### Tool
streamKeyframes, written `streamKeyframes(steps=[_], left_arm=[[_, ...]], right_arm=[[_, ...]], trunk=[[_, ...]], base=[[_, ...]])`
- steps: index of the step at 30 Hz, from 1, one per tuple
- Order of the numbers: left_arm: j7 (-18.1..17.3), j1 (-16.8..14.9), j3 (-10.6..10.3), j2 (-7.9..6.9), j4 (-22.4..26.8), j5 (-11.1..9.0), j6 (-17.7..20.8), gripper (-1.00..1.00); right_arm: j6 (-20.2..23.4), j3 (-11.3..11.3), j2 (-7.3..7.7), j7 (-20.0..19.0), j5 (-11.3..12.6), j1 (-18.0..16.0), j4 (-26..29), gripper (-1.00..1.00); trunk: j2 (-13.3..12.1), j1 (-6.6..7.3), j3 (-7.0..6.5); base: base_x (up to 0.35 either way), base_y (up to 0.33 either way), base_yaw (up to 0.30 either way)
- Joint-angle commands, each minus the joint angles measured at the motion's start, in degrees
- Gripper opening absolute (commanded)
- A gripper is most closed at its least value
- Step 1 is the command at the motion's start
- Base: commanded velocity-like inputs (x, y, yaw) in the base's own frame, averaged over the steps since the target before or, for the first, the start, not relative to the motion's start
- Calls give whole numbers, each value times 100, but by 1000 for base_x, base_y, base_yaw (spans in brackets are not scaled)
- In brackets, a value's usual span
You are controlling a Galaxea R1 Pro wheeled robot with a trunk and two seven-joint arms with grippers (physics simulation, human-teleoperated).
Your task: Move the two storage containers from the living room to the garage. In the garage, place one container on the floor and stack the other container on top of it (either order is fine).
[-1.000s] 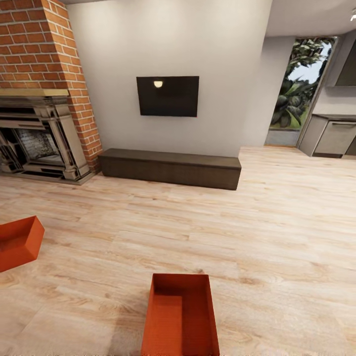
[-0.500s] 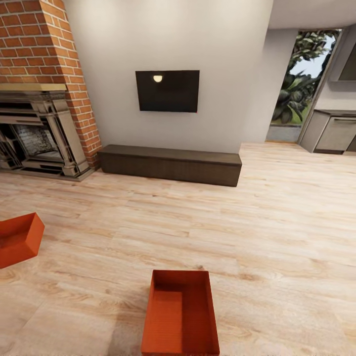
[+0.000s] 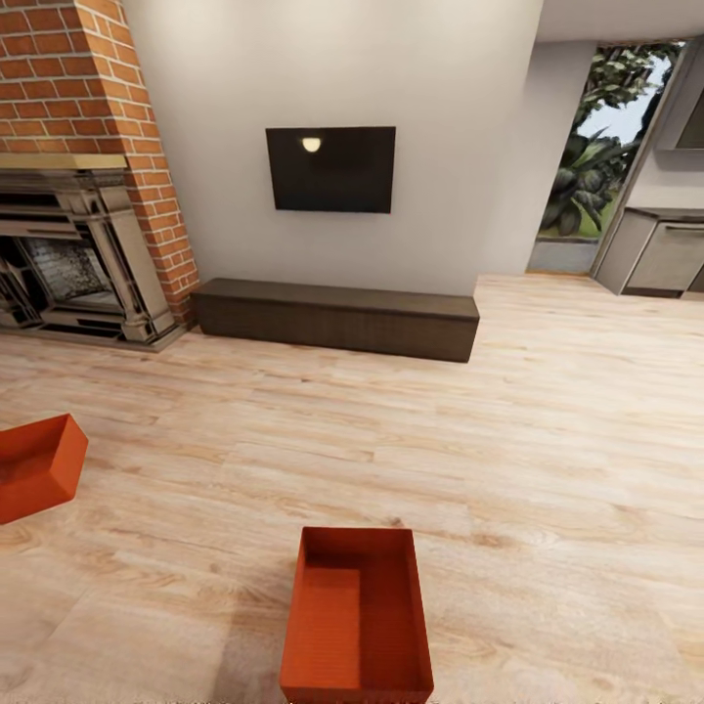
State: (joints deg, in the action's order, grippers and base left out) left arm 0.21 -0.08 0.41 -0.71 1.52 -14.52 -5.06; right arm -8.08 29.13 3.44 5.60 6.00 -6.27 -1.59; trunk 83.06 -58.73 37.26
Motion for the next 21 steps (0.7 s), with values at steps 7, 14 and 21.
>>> streamKeyframes(steps=[7,14,21], left_arm=[[0,-1,3,0,0,-16,-13,100],[0,-1,3,0,-2,-17,-13,100],[5,-1,8,0,-1,-24,-13,100]], right_arm=[[-37,49,-1,3,59,-5,-17,100],[-37,49,-1,3,59,-5,-17,100],[-44,49,-1,3,59,-5,-17,100]], trunk=[[2,0,69],[2,0,134],[2,0,199]], base=[[0,0,0],[0,0,0],[0,0,0]])
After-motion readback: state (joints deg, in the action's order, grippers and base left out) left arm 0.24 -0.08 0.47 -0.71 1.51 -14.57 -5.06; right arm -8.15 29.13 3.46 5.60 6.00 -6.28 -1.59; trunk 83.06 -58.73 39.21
